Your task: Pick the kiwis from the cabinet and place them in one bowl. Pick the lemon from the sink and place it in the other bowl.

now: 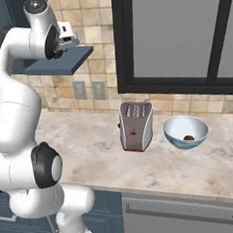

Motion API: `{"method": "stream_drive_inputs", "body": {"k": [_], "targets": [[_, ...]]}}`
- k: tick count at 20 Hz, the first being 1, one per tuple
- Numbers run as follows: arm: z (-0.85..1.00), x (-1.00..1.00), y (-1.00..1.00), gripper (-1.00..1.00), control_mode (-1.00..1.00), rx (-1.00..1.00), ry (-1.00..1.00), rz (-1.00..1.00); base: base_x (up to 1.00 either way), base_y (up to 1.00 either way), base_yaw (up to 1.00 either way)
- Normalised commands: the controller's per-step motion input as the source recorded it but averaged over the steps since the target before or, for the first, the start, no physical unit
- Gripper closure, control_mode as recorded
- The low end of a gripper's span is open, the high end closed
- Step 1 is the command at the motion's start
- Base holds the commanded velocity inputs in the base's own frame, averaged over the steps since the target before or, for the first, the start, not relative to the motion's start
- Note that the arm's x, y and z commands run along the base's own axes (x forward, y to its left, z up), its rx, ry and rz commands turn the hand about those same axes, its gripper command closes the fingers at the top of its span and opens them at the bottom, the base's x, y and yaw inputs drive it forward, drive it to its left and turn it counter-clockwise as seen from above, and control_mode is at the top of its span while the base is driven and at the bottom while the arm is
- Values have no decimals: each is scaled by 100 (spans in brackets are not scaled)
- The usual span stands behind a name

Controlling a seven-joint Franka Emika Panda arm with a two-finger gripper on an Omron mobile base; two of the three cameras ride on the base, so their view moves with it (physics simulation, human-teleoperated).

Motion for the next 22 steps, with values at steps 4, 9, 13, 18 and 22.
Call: {"method": "stream_drive_inputs", "body": {"k": [4,9,13,18,22], "targets": [[-31,-100,-16,100,-100,-6,-3,-4,0,0,0],[-42,-100,-19,100,-100,-15,0,-5,0,0,0],[-45,-85,-32,100,-100,-15,1,-9,0,0,0],[-41,-40,-46,100,-100,-9,7,-18,0,0,0],[-6,-6,-9,100,-100,0,4,-4,0,0,0]]}}
